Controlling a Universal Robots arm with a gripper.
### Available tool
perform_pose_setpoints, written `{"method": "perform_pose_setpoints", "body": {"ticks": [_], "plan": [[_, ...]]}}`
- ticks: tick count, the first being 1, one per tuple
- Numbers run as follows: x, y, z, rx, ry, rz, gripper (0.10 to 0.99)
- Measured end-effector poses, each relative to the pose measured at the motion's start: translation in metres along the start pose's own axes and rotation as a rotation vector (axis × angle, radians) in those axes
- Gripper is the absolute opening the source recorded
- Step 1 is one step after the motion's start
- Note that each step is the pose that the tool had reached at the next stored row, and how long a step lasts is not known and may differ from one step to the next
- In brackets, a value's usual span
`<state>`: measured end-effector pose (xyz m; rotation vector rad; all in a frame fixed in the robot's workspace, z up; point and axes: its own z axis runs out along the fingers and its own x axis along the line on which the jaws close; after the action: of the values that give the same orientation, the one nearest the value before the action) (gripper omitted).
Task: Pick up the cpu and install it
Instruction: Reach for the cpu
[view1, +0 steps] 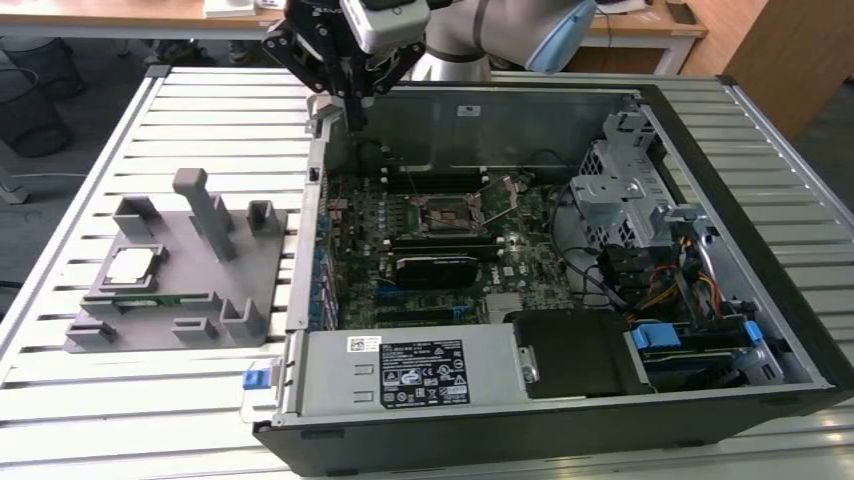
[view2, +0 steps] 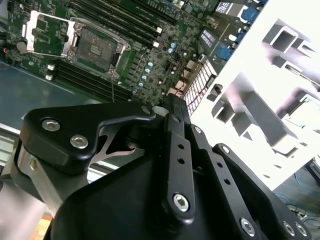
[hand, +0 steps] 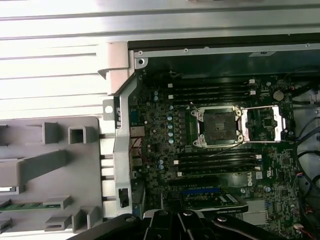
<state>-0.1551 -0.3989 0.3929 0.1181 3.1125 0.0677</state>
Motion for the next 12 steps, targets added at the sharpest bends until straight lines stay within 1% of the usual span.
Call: {"method": "perform_pose_setpoints", "body": {"ticks": [12], "plan": [[0.0096, -0.0007, -0.0001, 0.0, 0.0, 0.0, 0.106]]}}
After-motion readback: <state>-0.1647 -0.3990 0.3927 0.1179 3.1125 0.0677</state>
